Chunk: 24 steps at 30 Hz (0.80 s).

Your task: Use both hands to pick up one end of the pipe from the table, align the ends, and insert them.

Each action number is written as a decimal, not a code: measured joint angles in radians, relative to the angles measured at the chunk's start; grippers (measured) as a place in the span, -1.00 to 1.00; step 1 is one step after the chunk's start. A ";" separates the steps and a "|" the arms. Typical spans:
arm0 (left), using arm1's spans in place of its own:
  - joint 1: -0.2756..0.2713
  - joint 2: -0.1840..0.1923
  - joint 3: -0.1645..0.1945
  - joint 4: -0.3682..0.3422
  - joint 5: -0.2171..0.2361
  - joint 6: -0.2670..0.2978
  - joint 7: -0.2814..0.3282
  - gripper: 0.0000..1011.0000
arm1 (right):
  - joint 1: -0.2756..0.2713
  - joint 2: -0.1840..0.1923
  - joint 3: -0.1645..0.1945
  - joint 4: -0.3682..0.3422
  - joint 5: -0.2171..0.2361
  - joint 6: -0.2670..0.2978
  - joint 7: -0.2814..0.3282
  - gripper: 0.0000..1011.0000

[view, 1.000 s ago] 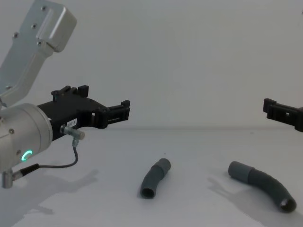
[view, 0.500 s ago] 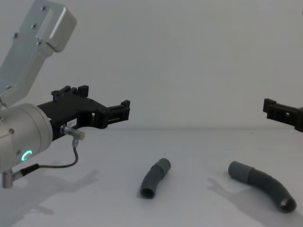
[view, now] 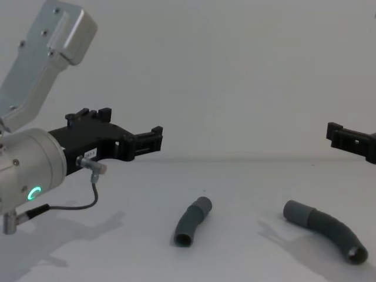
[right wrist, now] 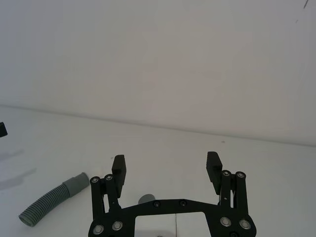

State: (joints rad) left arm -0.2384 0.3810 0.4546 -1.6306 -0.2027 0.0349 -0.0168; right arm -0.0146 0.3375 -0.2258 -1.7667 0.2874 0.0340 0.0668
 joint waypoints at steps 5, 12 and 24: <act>-0.005 0.000 0.002 -0.010 -0.009 0.042 -0.014 0.98 | 0.000 0.000 0.000 0.000 0.000 0.000 0.000 0.98; -0.023 0.001 0.006 -0.028 -0.033 0.150 -0.047 0.98 | 0.000 0.000 0.000 0.000 0.000 0.000 0.000 0.98; -0.084 -0.008 0.018 -0.027 -0.076 0.348 -0.114 0.98 | 0.000 0.000 0.000 0.000 0.000 0.000 0.000 0.98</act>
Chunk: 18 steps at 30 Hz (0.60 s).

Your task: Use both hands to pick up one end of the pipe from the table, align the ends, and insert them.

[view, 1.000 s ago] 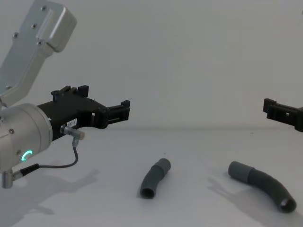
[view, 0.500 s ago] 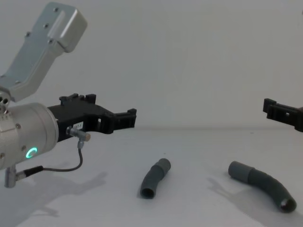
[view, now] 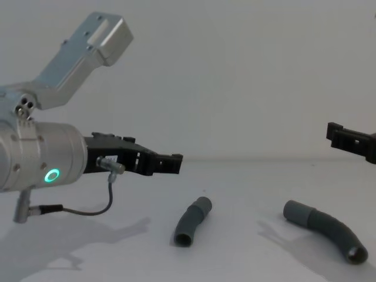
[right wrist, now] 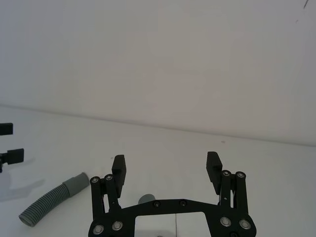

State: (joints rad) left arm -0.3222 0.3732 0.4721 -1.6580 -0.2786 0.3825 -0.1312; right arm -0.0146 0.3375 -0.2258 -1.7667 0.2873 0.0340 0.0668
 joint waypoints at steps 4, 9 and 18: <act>-0.029 -0.010 0.006 0.016 -0.011 0.052 -0.021 0.98 | 0.000 0.000 0.000 0.000 0.000 0.000 0.000 0.98; -0.074 -0.027 0.018 0.047 -0.020 0.111 -0.052 0.98 | 0.000 0.000 0.000 0.000 0.000 0.000 0.000 0.98; -0.122 -0.050 0.035 0.093 -0.023 0.164 -0.082 0.98 | 0.000 0.000 0.000 0.000 0.000 0.000 0.000 0.98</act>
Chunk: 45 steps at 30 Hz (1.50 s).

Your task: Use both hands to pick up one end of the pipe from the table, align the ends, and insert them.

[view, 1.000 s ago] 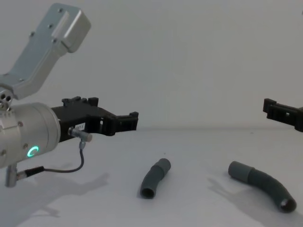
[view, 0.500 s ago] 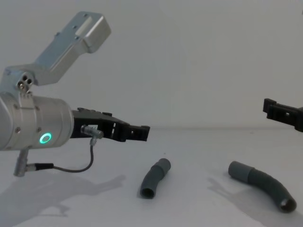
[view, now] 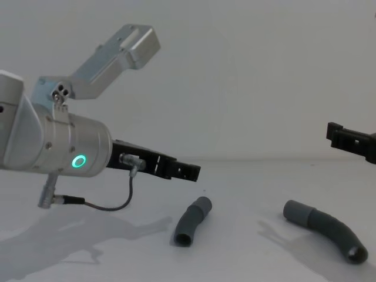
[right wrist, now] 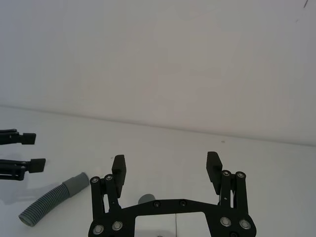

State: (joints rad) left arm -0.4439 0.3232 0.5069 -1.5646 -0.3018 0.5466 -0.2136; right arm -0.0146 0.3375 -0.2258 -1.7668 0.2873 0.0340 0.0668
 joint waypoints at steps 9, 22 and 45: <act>-0.033 -0.022 0.018 0.050 0.007 0.029 -0.018 0.98 | 0.000 0.000 0.000 0.000 0.000 0.000 0.000 0.98; -0.069 -0.067 0.032 0.127 0.022 0.037 -0.022 0.98 | 0.000 0.000 0.000 0.000 0.000 0.000 0.000 0.98; -0.098 -0.114 0.048 0.211 0.047 0.056 -0.032 0.98 | 0.000 0.000 0.000 0.000 0.000 0.000 0.000 0.98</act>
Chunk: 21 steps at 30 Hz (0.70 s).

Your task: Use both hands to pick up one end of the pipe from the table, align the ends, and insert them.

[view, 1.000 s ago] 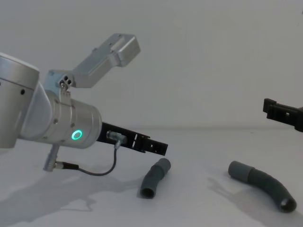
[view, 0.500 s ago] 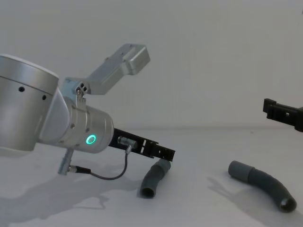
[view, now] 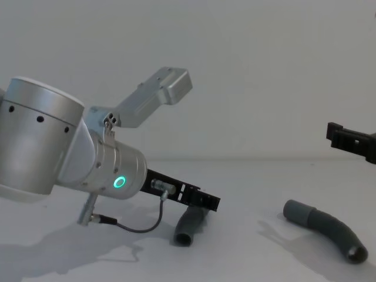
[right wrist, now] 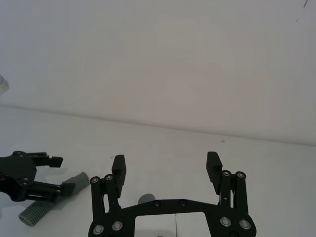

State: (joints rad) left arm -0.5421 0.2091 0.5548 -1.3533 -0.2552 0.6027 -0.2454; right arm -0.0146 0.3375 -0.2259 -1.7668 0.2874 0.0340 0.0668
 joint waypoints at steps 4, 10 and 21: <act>-0.003 -0.003 0.002 0.008 0.006 0.002 -0.001 0.98 | 0.000 0.000 0.000 0.000 0.000 0.000 0.000 0.98; -0.006 -0.007 0.003 0.016 0.013 0.004 -0.003 0.98 | 0.000 0.000 0.000 0.000 0.000 0.000 0.000 0.98; -0.007 -0.014 0.001 0.025 0.020 0.014 -0.008 0.98 | 0.000 0.000 0.000 0.000 0.000 0.000 0.000 0.98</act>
State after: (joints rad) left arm -0.5494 0.1951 0.5558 -1.3282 -0.2354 0.6165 -0.2533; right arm -0.0146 0.3375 -0.2258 -1.7668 0.2873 0.0341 0.0668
